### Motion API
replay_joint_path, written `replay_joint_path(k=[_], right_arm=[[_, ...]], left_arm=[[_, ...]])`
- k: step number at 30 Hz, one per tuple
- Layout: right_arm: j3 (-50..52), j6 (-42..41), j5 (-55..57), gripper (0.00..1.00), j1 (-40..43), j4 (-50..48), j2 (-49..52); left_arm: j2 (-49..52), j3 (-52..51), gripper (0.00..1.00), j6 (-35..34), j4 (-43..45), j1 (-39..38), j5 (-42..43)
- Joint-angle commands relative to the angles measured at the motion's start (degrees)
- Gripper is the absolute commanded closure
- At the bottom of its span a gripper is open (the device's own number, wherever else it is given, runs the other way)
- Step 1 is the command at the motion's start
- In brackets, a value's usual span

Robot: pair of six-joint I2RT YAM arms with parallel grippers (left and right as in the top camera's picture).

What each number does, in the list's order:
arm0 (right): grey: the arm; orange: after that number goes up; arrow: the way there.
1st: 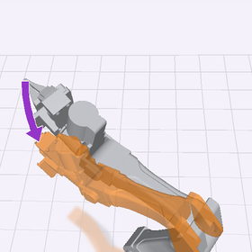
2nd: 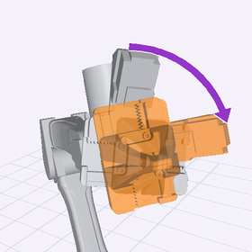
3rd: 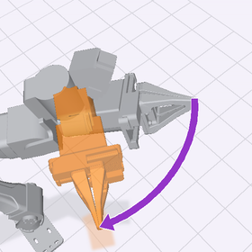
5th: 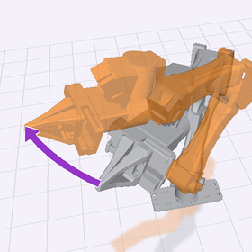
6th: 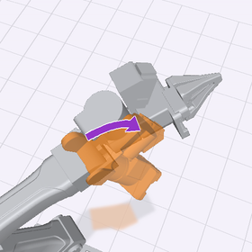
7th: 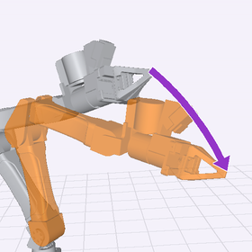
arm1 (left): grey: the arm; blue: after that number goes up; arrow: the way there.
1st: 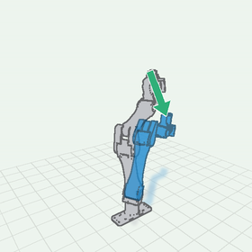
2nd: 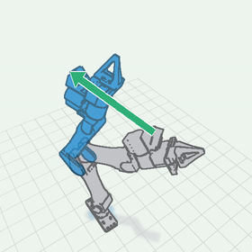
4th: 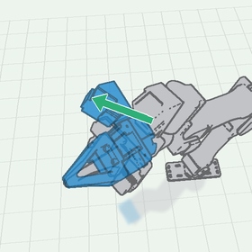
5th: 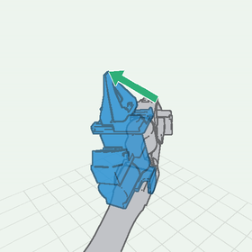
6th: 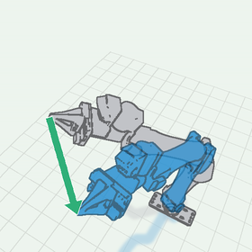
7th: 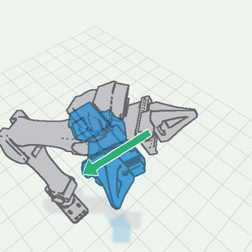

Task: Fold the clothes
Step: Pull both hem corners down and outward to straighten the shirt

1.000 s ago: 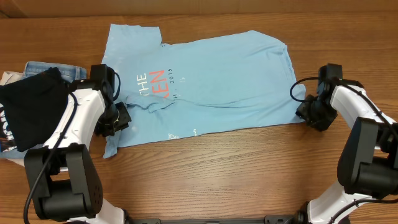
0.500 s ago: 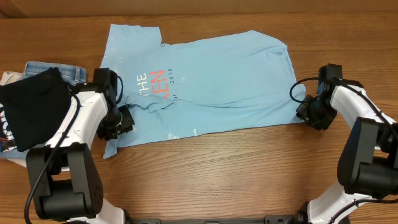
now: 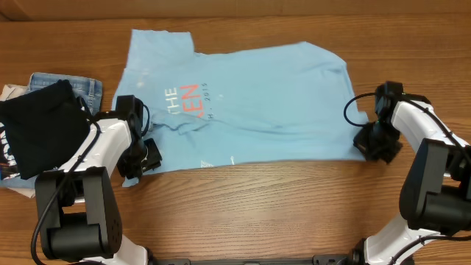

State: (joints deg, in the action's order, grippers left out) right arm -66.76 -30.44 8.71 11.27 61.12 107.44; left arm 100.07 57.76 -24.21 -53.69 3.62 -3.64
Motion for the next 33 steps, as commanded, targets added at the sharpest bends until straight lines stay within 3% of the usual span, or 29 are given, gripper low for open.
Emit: replay_joint_path(k=[1, 8, 18, 33], right_arm=[[-0.74, -9.20, 8.50, 0.96, 2.34, 3.61, 0.00], [1.64, -11.61, 9.94, 0.96, 6.12, 9.31, -0.04], [11.47, -11.61, 9.68, 0.96, 8.70, 3.98, -0.07], [12.00, -12.92, 9.70, 0.96, 8.74, 3.43, -7.10]], left_arm=[[-1.07, -2.58, 0.58, 0.44, 0.26, -0.35, -3.06], [-1.07, -6.43, 0.59, 0.42, -0.04, -0.22, -3.43], [-1.09, -7.15, 0.64, -1.77, -3.72, -0.20, -7.45], [-3.67, -7.10, 0.66, -3.23, -2.91, 4.92, -7.69]])
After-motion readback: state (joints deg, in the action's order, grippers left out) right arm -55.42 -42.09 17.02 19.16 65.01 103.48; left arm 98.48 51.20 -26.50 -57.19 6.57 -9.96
